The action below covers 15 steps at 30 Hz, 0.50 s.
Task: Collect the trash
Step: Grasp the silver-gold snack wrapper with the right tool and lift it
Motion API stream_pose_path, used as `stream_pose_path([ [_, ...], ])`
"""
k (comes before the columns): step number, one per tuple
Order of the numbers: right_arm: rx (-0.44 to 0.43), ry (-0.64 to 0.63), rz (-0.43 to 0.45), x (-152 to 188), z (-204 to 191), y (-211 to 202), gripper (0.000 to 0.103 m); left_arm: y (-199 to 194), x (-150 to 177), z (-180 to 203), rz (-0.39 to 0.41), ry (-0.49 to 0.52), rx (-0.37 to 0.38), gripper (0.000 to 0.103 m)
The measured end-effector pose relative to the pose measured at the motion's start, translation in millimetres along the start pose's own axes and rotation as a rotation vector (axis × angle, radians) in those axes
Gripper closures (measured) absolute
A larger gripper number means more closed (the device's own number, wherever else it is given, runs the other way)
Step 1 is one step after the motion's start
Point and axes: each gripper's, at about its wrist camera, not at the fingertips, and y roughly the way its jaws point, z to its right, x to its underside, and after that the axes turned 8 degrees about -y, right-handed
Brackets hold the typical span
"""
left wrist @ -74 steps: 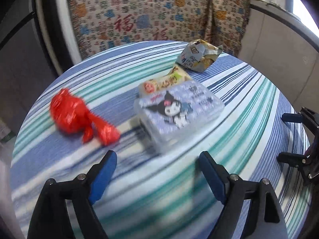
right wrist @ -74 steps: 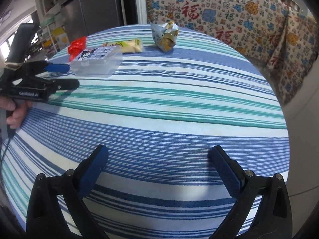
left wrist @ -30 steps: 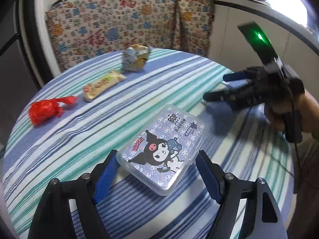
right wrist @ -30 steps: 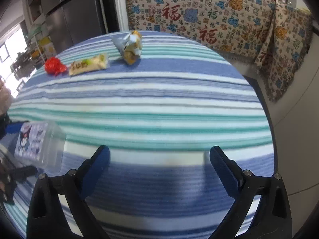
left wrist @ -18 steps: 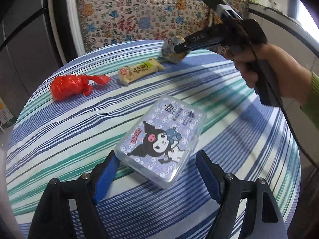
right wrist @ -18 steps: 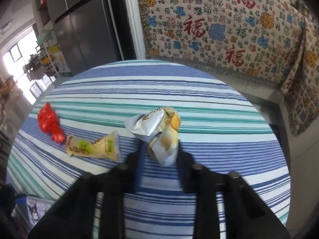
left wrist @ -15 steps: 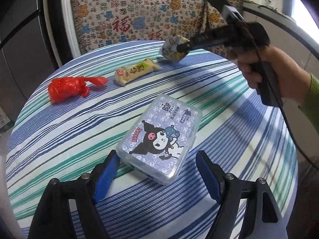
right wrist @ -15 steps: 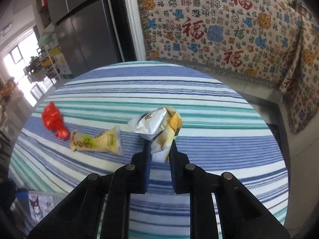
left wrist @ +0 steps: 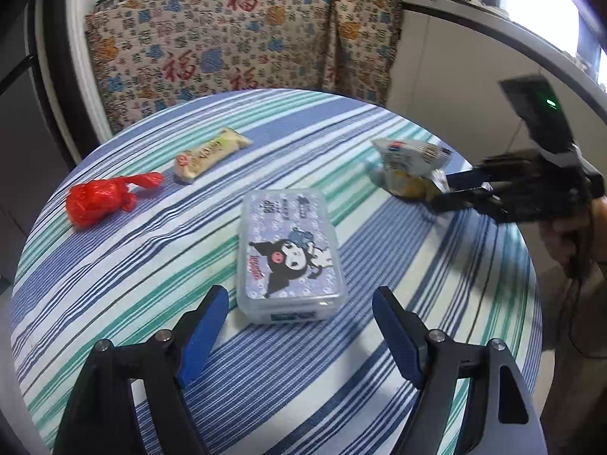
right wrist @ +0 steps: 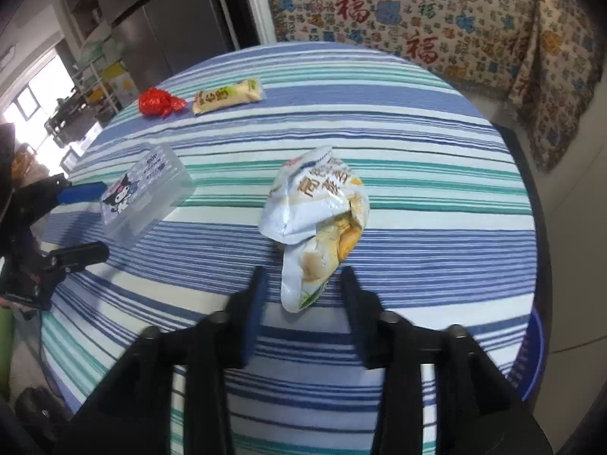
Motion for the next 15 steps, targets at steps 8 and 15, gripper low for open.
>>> stream_pose_path([
  [8, 0.085, -0.006, 0.11, -26.2, -2.5, -9.7, 0.013, 13.0, -12.6, 11.2, 0.052, -0.099, -0.071, 0.023],
  [15, 0.11, 0.01, 0.006, -33.2, 6.1, 20.0, 0.07, 31.8, -15.1, 4.1, 0.008, -0.185, -0.209, 0.037],
])
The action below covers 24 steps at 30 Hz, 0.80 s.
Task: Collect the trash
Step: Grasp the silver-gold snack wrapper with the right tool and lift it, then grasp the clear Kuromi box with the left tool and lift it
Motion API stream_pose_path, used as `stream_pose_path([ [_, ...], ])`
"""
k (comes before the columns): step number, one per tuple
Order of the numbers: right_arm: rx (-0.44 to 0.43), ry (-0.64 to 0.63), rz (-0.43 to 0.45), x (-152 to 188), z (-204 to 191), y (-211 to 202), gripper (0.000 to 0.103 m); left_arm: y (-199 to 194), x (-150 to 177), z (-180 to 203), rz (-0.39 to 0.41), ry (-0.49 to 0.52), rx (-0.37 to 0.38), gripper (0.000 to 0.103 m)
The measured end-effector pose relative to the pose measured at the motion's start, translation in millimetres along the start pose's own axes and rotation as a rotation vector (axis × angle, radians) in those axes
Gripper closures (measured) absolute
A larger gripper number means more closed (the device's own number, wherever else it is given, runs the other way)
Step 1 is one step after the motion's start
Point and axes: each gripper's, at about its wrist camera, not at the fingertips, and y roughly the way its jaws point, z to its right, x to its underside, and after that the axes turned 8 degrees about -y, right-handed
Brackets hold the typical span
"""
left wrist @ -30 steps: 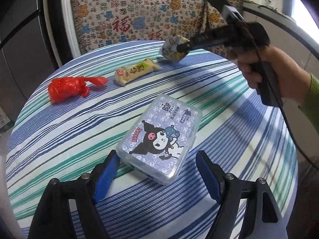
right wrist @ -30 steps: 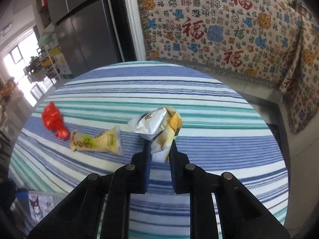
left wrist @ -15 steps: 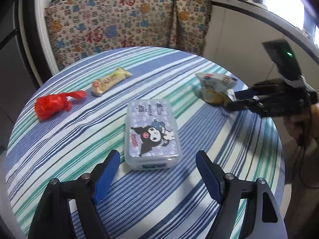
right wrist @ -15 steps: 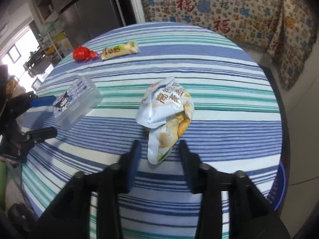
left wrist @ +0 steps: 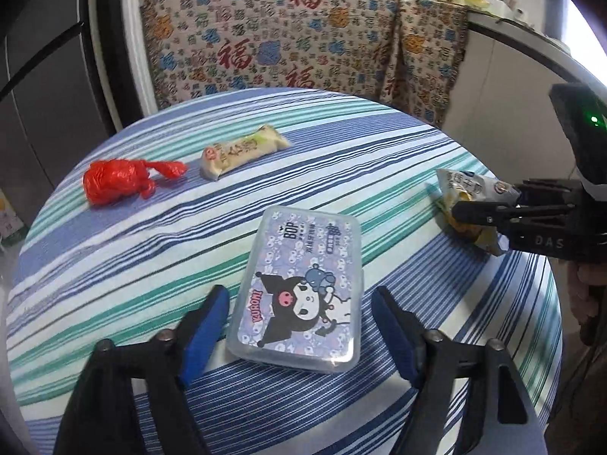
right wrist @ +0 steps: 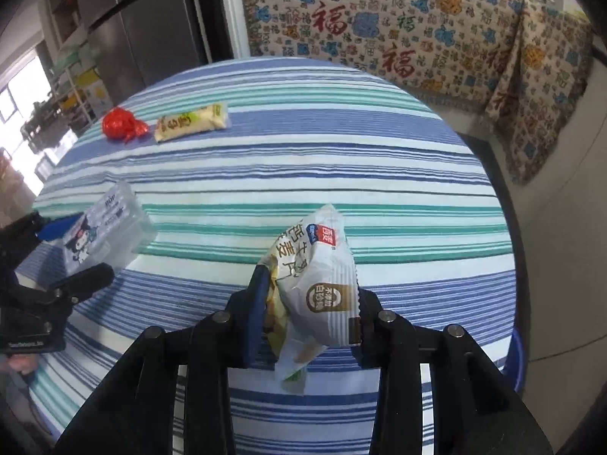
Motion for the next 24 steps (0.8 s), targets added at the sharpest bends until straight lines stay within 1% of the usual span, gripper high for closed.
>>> stream_pose_path([
  [1, -0.006, 0.002, 0.004, -0.6, 0.4, -3.4, 0.076, 0.5, -1.5, -1.7, -0.003, -0.016, 0.002, 0.037],
  [4, -0.03, 0.013, 0.033, 0.8, 0.5, -13.8, 0.08, -1.1, -2.7, -2.7, 0.009, -0.019, -0.027, 0.037],
  [6, -0.049, 0.029, 0.037, 3.4, 2.4, -16.1, 0.081, -1.5, -2.4, -2.6, 0.012, -0.018, -0.04, 0.037],
  [14, -0.078, 0.029, 0.05, 8.8, 2.0, -22.7, 0.081, -0.1, -0.5, 0.0, 0.015, -0.006, -0.065, 0.037],
  [24, -0.097, 0.046, 0.058, 13.5, 2.0, -27.1, 0.081, -0.2, -0.6, 0.3, 0.011, -0.017, -0.037, 0.037],
])
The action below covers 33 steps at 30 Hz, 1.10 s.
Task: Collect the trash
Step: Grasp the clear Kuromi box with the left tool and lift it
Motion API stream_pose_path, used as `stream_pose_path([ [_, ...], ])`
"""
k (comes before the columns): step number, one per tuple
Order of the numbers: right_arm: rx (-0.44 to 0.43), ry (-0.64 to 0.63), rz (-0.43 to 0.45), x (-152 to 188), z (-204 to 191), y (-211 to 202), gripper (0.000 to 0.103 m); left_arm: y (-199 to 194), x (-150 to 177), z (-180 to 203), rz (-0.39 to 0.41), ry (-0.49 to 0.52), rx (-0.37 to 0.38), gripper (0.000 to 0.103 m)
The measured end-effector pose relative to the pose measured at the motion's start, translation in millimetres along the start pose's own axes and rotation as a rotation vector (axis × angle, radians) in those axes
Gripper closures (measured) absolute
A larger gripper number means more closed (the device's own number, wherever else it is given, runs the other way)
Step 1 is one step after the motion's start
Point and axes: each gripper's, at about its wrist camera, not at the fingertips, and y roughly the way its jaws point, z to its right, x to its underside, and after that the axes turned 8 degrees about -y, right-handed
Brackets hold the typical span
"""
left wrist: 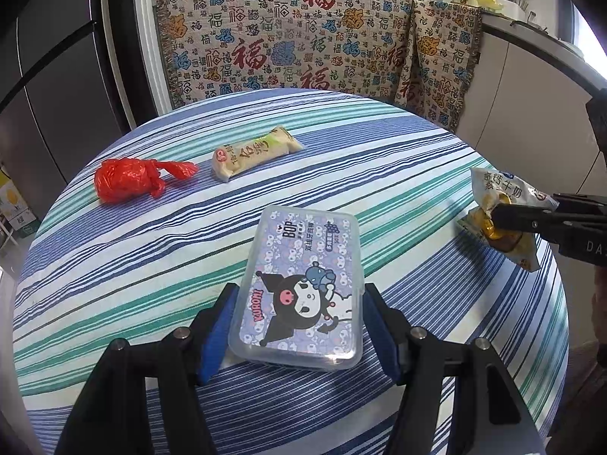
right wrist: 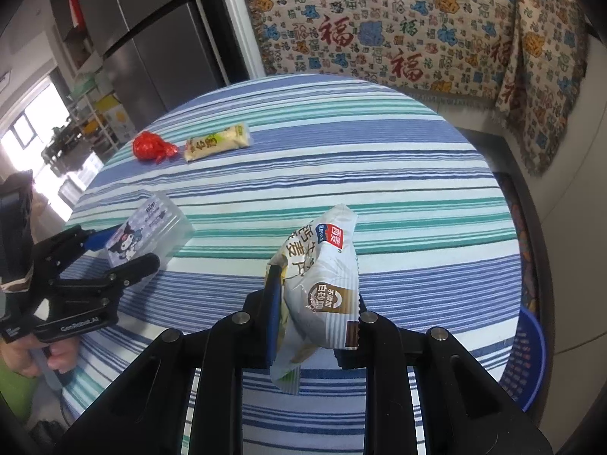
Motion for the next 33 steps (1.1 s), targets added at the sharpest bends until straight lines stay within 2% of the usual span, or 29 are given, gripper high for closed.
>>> stream_pose_path([
  [19, -0.001, 0.047, 0.024, 14.3, 23.2, -21.4, 0.081, -10.9, 2.9, 7.2, 0.025, -0.001, 0.064, 0.038],
  [26, 0.013, 0.115, 0.063, 25.1, 52.3, -45.2, 0.081, -16.2, 1.6, 52.0, 0.016, 0.046, 0.115, 0.038],
  [33, 0.114, 0.234, 0.114, 53.8, 112.5, -97.6, 0.081, -24.4, -13.4, 127.9, 0.01, 0.083, 0.26, 0.038],
])
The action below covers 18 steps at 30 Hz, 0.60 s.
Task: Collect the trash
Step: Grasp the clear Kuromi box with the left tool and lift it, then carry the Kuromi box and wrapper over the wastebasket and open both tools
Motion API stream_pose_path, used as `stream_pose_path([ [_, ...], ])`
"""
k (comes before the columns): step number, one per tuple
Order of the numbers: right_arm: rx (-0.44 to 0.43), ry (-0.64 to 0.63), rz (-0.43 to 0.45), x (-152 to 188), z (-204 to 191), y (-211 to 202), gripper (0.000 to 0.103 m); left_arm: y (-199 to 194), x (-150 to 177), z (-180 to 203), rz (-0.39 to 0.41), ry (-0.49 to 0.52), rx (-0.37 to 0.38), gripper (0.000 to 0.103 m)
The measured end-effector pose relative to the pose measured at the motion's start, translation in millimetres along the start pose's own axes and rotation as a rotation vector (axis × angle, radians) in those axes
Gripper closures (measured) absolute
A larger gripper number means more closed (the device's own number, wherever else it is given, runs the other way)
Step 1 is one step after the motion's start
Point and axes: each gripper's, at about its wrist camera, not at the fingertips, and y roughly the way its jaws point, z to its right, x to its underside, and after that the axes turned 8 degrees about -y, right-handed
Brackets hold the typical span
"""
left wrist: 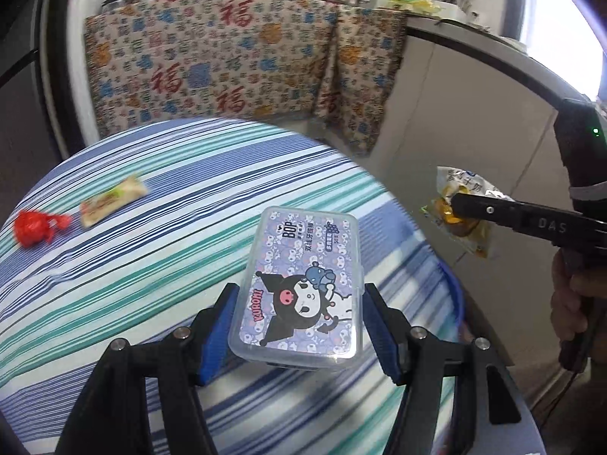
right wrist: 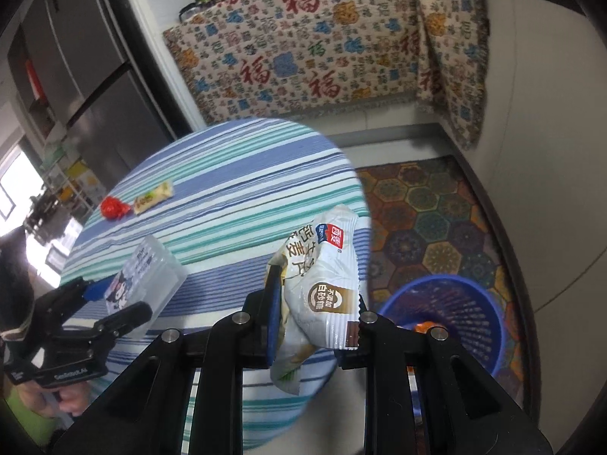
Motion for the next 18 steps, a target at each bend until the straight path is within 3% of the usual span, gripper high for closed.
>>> stream_pose_path([
  [9, 0.175, 0.075, -0.006, 0.3, 88.4, -41.6, 0.081, 38.5, -15.5, 103.7, -0.03, 0.102, 0.146, 0.038],
  [18, 0.162, 0.207, -0.065, 33.6, 149.0, -16.0, 0.081, 88.0, -8.3, 155.6, -0.096, 0.155, 0.171, 0.038],
])
